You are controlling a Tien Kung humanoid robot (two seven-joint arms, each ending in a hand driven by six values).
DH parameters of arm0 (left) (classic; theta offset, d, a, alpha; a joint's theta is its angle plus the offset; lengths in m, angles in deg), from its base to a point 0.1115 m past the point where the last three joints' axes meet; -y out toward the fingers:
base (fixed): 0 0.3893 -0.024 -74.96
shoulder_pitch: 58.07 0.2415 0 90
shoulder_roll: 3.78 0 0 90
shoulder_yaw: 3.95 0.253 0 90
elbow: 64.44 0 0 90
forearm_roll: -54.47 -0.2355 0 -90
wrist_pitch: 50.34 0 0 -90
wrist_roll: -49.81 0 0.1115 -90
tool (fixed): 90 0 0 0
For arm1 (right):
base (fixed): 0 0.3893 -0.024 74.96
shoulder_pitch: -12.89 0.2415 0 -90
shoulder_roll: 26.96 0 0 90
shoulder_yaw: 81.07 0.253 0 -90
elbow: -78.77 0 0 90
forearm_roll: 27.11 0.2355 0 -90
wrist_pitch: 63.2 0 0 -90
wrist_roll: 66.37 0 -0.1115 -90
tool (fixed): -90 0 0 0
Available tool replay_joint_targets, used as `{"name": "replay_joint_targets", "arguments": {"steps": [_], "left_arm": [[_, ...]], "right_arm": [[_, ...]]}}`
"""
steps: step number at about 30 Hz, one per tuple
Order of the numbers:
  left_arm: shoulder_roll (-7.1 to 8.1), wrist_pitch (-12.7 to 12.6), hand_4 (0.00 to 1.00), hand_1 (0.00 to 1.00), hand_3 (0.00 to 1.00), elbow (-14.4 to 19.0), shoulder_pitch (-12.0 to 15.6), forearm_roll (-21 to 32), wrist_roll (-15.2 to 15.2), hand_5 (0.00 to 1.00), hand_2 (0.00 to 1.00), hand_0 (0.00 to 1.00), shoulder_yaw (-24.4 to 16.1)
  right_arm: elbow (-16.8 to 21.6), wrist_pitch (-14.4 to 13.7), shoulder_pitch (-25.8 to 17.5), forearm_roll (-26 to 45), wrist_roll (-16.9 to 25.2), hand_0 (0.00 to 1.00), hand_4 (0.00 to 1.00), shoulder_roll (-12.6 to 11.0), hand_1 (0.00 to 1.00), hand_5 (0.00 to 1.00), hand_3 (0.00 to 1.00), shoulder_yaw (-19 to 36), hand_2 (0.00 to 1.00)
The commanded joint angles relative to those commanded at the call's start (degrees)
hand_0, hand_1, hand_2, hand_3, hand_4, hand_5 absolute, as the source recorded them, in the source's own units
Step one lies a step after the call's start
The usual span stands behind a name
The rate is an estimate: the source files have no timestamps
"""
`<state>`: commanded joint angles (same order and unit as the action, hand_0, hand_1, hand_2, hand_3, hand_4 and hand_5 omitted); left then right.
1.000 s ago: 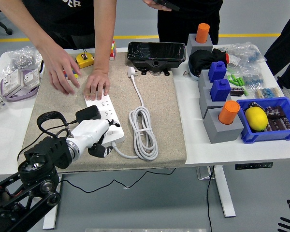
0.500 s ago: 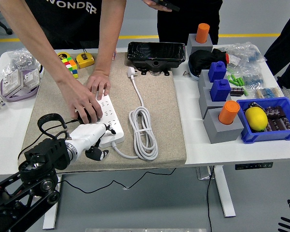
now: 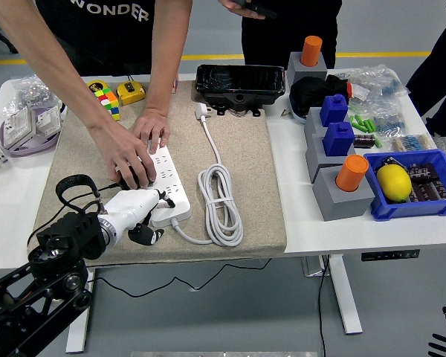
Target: Pick up the plug,place it near the board,insert it into the board,press the button
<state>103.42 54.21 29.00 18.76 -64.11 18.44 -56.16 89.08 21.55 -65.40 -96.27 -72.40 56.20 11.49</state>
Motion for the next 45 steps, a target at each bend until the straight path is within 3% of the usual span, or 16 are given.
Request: {"name": "replay_joint_targets", "arguments": {"steps": [15,45], "left_arm": [[0.3,-0.3,0.653,0.028,0.745,1.5,0.1,-0.5,0.2,0.002,0.121,0.168,-0.7],[0.51,0.3,0.636,0.026,0.73,-0.9,0.3,0.0,0.7,0.002,0.119,0.168,1.0]], "right_arm": [[0.0,0.0,0.0,-0.1,-0.1,0.67,0.998,0.0,0.578,0.998,0.636,0.1,0.6],[0.0,-0.1,0.0,0.1,0.1,0.669,0.998,0.0,0.579,0.998,0.636,0.2,0.6]]}}
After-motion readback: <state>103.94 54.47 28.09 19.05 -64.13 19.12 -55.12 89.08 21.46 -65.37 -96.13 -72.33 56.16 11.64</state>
